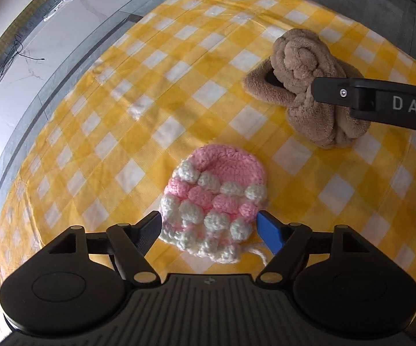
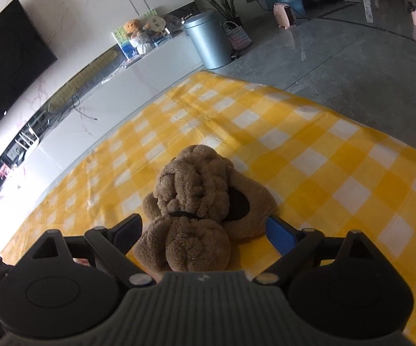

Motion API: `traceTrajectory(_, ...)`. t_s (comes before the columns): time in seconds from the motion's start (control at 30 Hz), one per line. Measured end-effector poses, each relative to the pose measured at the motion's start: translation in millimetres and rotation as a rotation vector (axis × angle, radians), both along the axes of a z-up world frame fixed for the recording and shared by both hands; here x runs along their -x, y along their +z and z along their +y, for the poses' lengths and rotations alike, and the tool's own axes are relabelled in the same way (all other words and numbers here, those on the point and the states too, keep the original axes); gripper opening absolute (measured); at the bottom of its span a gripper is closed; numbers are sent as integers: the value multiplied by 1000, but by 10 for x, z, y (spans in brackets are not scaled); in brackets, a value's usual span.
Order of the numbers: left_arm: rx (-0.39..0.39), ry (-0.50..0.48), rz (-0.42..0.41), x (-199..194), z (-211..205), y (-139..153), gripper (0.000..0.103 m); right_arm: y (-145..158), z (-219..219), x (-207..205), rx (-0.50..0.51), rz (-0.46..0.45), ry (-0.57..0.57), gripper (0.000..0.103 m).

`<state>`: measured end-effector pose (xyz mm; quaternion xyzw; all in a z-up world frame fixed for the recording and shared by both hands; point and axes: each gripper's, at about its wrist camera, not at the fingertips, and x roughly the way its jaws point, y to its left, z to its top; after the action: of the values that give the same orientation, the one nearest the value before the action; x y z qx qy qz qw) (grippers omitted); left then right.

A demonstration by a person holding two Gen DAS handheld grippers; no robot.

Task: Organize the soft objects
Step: 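Grasp the pink-and-white knitted hat with the left gripper while the right gripper grasps the brown plush dog, then carry the knitted hat with the left gripper while the right gripper carries the plush dog to the box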

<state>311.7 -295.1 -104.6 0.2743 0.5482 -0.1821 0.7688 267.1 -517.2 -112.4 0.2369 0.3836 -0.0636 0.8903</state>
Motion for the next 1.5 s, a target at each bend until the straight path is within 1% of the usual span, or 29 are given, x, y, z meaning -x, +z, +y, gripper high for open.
traceTrajectory(0.03,-4,0,14,-18,-8,-35,91,-16,27,-47,18,12,19,91)
traceTrajectory(0.1,-24,-11,0,-22,-38,-79,93,-47,89,-129,60,24,51,91)
traceTrajectory(0.17,-33,-52,-48,16,-74,-116,91,-76,134,-189,117,53,55,92)
traceTrajectory(0.23,-51,-84,-49,37,-96,-178,85,-93,162,-221,150,71,48,93)
traceTrajectory(0.3,-61,-92,-51,37,-109,-196,84,-100,175,-247,152,86,40,93)
traceTrajectory(0.37,-66,-79,-39,7,-115,-189,79,-105,196,-276,170,97,43,94)
traceTrajectory(0.43,-79,-74,-34,0,-137,-184,70,-103,221,-290,185,105,50,94)
traceTrajectory(0.5,-110,-90,-46,29,-175,-191,61,-85,226,-287,181,108,50,93)
traceTrajectory(0.53,-119,-97,-53,48,-190,-195,59,-62,219,-275,170,109,49,93)
traceTrajectory(0.6,-134,-100,-75,85,-214,-199,48,-27,208,-266,155,110,50,93)
traceTrajectory(0.63,-146,-100,-86,95,-223,-207,45,-23,216,-271,160,117,51,93)
traceTrajectory(0.67,-156,-100,-94,105,-233,-207,43,-22,225,-272,171,126,49,93)
traceTrajectory(0.73,-148,-88,-95,109,-229,-166,39,-15,247,-269,190,127,38,93)
traceTrajectory(0.8,-131,-70,-88,110,-203,-88,37,-19,264,-265,189,123,34,93)
traceTrajectory(0.87,-136,-61,-87,145,-169,-3,37,-61,290,-258,193,126,50,93)
traceTrajectory(0.97,-153,-72,-120,267,-99,128,37,-103,313,-272,193,136,66,93)
traceTrajectory(1.03,-123,-83,-135,348,-41,244,37,-120,328,-280,198,137,65,93)
traceTrajectory(1.1,-74,-62,-140,412,39,388,37,-148,370,-285,218,139,91,86)
traceTrajectory(1.17,-18,-42,-154,471,111,541,37,-153,444,-264,263,128,153,69)
traceTrajectory(1.23,24,-26,-170,535,181,666,37,-120,498,-249,279,121,191,59)
traceTrajectory(1.33,73,6,-196,649,312,830,37,-98,535,-244,303,129,210,53)
traceTrajectory(1.37,85,13,-204,691,352,880,37,-88,526,-238,289,130,211,45)
traceTrajectory(1.43,107,20,-218,768,430,975,37,-50,498,-232,265,128,200,45)
traceTrajectory(1.5,129,32,-233,833,525,1077,37,-19,477,-212,270,125,193,45)
